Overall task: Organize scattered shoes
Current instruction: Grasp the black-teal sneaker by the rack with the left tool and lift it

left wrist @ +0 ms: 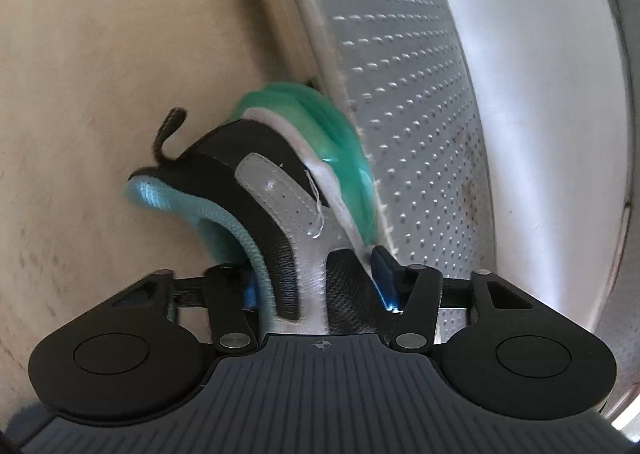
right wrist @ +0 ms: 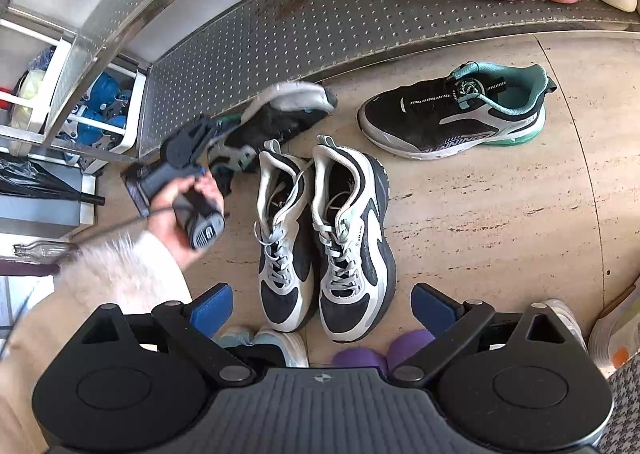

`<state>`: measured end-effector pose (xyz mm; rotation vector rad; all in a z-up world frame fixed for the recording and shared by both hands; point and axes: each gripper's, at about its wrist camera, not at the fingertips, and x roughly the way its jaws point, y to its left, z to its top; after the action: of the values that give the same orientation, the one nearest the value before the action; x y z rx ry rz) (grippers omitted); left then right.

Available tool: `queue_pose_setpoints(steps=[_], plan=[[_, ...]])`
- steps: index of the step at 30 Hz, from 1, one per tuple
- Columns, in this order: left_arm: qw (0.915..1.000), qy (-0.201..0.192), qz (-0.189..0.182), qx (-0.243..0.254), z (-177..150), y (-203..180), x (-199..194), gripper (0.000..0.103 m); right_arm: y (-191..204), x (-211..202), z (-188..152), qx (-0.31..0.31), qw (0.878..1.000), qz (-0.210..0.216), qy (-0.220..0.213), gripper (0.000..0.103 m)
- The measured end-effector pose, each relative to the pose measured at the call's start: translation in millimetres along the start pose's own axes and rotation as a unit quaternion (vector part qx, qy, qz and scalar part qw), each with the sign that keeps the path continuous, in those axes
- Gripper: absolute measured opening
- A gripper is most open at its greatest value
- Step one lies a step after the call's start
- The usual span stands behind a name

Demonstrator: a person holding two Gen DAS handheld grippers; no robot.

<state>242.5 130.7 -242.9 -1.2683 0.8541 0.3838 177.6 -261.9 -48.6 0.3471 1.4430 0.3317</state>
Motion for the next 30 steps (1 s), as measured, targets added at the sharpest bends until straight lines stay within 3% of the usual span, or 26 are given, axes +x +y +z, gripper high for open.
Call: queue_pose_setpoints(steps=[3, 5, 11, 14, 16, 20, 24, 28, 30], plan=[[0.9998, 0.006, 0.0, 0.018, 6.2, -19.0, -11.3, 0.012, 2.0, -1.2, 1.8, -0.019, 1.0, -0.017, -0.007, 0.097], [0.9994, 0.005, 0.015, 0.032, 10.3, -34.9, -28.1, 0.01, 2.1, -4.9, 3.2, -0.027, 0.999, -0.032, -0.021, 0.097], [0.9984, -0.014, -0.015, 0.053, 16.5, -71.1, -86.1, 0.009, -12.3, -23.3, 6.9, -0.015, 0.996, -0.045, -0.069, 0.097], [0.9934, -0.019, -0.016, 0.112, 8.5, -108.9, -128.9, 0.009, -26.5, -34.2, 9.3, 0.008, 0.996, -0.037, -0.086, 0.097], [0.9858, -0.003, -0.01, 0.168, -13.6, -133.8, -146.5, 0.009, -40.0, -44.8, 10.3, 0.03, 0.994, -0.035, -0.1, 0.097], [0.9637, 0.042, -0.005, 0.264, -72.7, -169.8, -176.9, 0.009, -70.8, -68.5, 10.5, 0.075, 0.988, -0.039, -0.131, 0.097], [0.9386, 0.102, 0.001, 0.329, -150.2, -186.0, -175.8, 0.009, -105.2, -96.5, 7.1, 0.133, 0.977, -0.026, -0.162, 0.097], [0.8979, 0.166, 0.048, 0.405, -233.0, -199.9, -149.0, 0.011, -128.5, -118.6, -6.7, 0.174, 0.967, 0.011, -0.187, 0.098], [0.8657, 0.192, 0.102, 0.451, -271.7, -201.2, -120.5, 0.02, -134.4, -126.7, -10.5, 0.18, 0.964, 0.02, -0.197, 0.098]])
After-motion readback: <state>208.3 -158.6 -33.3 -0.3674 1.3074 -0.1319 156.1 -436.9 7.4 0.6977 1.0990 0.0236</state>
